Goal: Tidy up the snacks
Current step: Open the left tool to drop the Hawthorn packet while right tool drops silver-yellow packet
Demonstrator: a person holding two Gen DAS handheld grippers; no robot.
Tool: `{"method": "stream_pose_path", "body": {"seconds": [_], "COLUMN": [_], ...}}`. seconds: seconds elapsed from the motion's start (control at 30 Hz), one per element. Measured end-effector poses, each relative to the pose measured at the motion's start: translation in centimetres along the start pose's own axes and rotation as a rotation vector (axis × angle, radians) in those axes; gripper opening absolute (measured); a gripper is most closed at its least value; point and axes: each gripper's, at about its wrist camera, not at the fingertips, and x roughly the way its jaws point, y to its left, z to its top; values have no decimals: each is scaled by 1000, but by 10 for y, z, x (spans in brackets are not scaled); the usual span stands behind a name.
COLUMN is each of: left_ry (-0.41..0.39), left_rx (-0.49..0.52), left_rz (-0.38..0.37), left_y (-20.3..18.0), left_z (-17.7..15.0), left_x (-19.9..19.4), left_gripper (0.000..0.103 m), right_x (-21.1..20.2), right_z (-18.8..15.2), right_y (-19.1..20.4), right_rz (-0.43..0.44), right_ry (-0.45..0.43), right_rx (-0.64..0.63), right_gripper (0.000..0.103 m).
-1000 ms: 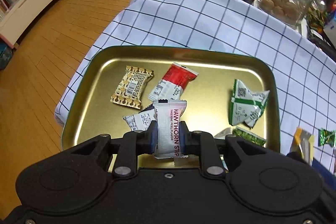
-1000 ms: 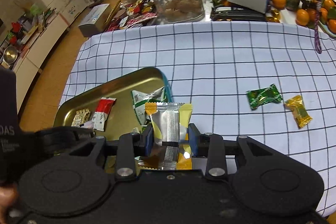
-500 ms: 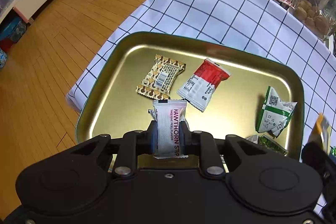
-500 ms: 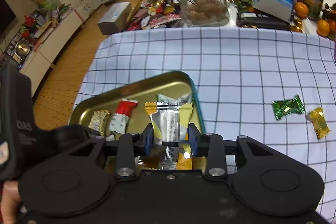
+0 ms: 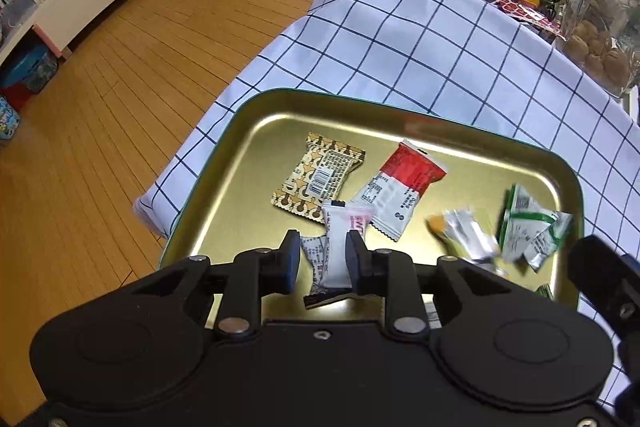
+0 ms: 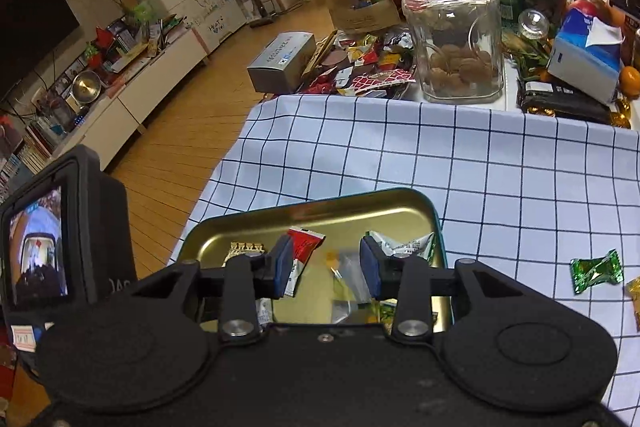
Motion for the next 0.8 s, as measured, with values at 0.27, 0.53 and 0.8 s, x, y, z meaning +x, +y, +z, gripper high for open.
{"method": "stream_pose_path", "body": {"seconds": [0.27, 0.53, 0.8], "left_ry": [59, 43, 10], "left_rx": [-2, 62, 216], "left_rz": [-40, -70, -143], "left_y": [-1, -14, -47], "left_z": [-1, -6, -17], "left_x": [6, 2, -12], "left_gripper": [35, 35, 35], "right_x": [5, -1, -6], "right_z": [-9, -16, -26], "right_y": [-14, -27, -57], "right_rz": [-51, -115, -201], "right_ry": [37, 33, 61], "right_rx": [54, 72, 130], "right_gripper": [40, 40, 40]}}
